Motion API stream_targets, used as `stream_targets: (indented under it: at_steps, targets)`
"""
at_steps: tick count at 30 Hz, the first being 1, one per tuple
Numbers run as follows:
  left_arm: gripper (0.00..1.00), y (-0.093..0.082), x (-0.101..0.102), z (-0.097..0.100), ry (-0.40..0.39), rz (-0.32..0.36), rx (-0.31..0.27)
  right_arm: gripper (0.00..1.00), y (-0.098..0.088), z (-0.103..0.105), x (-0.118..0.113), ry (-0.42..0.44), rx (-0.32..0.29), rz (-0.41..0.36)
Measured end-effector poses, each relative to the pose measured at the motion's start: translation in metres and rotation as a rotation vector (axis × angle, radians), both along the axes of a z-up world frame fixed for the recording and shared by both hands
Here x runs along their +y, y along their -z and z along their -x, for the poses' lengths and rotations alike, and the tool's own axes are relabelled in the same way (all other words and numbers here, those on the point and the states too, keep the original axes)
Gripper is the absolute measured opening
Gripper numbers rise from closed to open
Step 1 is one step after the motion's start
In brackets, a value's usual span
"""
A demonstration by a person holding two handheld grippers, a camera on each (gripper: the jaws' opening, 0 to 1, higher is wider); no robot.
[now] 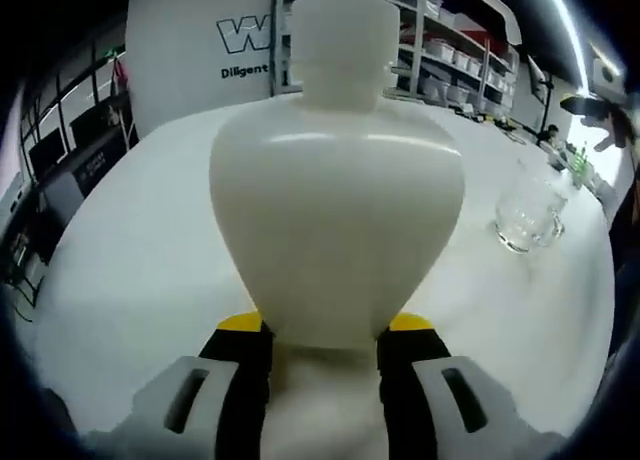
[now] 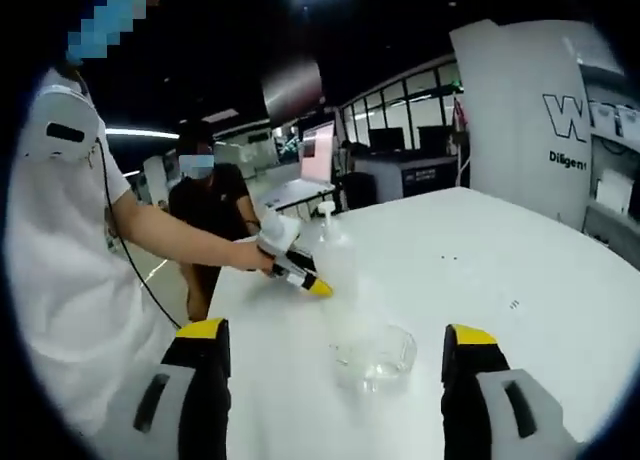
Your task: Hold the bottle steady, press the pump all the way down and release, and repeat the specified number of times to dispense into the cup
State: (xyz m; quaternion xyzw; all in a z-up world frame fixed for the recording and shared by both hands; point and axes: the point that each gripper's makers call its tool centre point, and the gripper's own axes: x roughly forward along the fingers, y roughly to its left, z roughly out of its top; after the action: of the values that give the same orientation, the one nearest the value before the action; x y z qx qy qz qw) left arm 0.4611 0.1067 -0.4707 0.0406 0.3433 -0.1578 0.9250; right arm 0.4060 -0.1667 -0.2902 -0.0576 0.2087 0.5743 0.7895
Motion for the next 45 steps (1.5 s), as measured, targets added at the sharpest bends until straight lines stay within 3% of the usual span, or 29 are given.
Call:
stream_targets:
  at_steps: [1, 2, 6, 8, 9, 11, 12, 13, 15, 39, 45]
  targets:
    - [0.40, 0.000, 0.001, 0.000, -0.002, 0.002, 0.003, 0.86, 0.001, 0.002, 0.000, 0.002, 0.027, 0.000]
    - [0.40, 0.000, 0.001, 0.000, -0.002, 0.001, 0.003, 0.86, 0.000, -0.001, 0.000, 0.002, -0.017, 0.002]
    - [0.40, 0.001, 0.002, 0.000, -0.008, 0.004, 0.003, 0.83, 0.004, 0.003, 0.001, -0.004, 0.026, 0.010]
    - [0.40, 0.001, 0.003, -0.001, -0.007, 0.002, 0.003, 0.84, 0.004, 0.002, 0.001, -0.005, 0.007, 0.010]
    - [0.40, 0.001, 0.003, -0.001, -0.007, 0.001, 0.004, 0.81, 0.005, 0.005, 0.002, -0.001, 0.067, 0.003]
    - [0.40, 0.002, 0.003, -0.001, -0.008, 0.003, 0.004, 0.82, 0.005, 0.003, 0.002, -0.010, 0.004, 0.018]
    - [0.40, 0.002, 0.003, -0.001, -0.008, 0.003, 0.004, 0.78, 0.006, 0.006, 0.003, -0.009, 0.043, 0.010]
    - [0.40, 0.002, 0.004, -0.001, -0.010, 0.002, 0.003, 0.77, 0.006, 0.006, 0.003, -0.018, 0.016, 0.018]
    - [0.40, 0.002, 0.004, -0.001, -0.015, 0.005, 0.003, 0.78, 0.009, 0.006, 0.003, -0.009, 0.041, 0.024]
    - [0.39, 0.001, 0.027, 0.002, -0.082, 0.009, -0.008, 0.75, 0.008, 0.009, 0.001, 0.006, 0.047, 0.015]
    - [0.39, 0.001, 0.036, 0.002, -0.117, 0.022, -0.036, 0.75, 0.006, 0.008, 0.004, 0.007, 0.044, 0.001]
